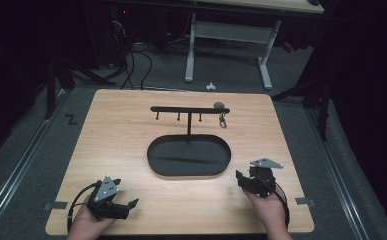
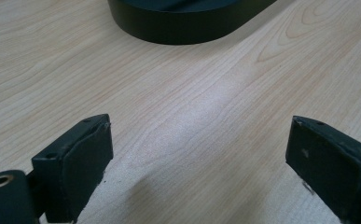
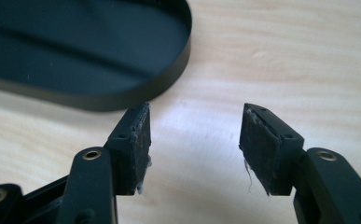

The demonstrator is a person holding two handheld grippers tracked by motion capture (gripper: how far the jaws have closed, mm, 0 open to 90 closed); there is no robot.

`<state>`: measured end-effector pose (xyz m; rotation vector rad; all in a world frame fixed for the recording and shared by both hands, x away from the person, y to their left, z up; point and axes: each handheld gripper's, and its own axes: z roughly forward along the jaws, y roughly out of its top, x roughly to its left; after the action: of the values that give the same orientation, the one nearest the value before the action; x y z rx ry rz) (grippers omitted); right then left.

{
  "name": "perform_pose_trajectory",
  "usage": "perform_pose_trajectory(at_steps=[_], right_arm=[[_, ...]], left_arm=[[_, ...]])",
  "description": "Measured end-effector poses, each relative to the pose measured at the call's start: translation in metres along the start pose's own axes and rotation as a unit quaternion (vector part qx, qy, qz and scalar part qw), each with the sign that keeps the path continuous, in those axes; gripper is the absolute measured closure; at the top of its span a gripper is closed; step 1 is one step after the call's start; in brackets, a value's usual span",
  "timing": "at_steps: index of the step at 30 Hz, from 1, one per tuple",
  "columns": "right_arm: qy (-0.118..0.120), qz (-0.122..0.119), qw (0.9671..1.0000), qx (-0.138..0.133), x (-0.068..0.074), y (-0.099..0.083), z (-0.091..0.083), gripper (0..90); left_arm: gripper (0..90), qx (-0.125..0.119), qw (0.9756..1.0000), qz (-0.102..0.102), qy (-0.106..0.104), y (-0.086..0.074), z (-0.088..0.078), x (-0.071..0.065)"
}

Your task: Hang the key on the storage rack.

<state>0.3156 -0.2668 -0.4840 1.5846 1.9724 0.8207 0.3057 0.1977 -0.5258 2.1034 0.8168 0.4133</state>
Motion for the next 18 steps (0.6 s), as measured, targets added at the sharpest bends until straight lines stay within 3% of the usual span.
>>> perform_pose_trajectory(at_steps=[4,5,6,9,11,14,18], right_arm=[[0.003,-0.009,0.9998,-0.015,0.006,-0.021,-0.001,42.0],[-0.004,-0.020,0.9989,-0.042,0.009,-0.037,-0.002,43.2],[-0.008,-0.025,0.9987,-0.044,0.009,-0.045,-0.002,43.9],[0.009,-0.033,0.9992,-0.023,0.006,-0.047,0.000,42.5],[-0.003,-0.046,0.9986,-0.025,0.003,-0.048,0.000,42.6],[0.014,-0.029,0.9993,-0.022,0.000,-0.053,0.004,42.7],[0.015,-0.035,0.9989,-0.027,0.003,-0.052,0.003,42.7]], left_arm=[[7.8,0.000,1.0000,-0.001,0.005,-0.002,0.000,0.001],[7.8,0.002,1.0000,-0.002,0.008,-0.003,0.000,0.002],[7.8,0.002,0.9998,-0.013,0.012,-0.005,0.000,0.005],[7.8,-0.006,0.9994,-0.030,0.015,-0.006,0.000,0.008],[7.9,-0.010,0.9991,-0.035,0.021,-0.005,0.000,0.009],[7.9,-0.009,0.9990,-0.033,0.028,-0.004,0.000,0.006],[7.9,-0.004,0.9995,-0.015,0.028,-0.004,-0.001,0.000]])
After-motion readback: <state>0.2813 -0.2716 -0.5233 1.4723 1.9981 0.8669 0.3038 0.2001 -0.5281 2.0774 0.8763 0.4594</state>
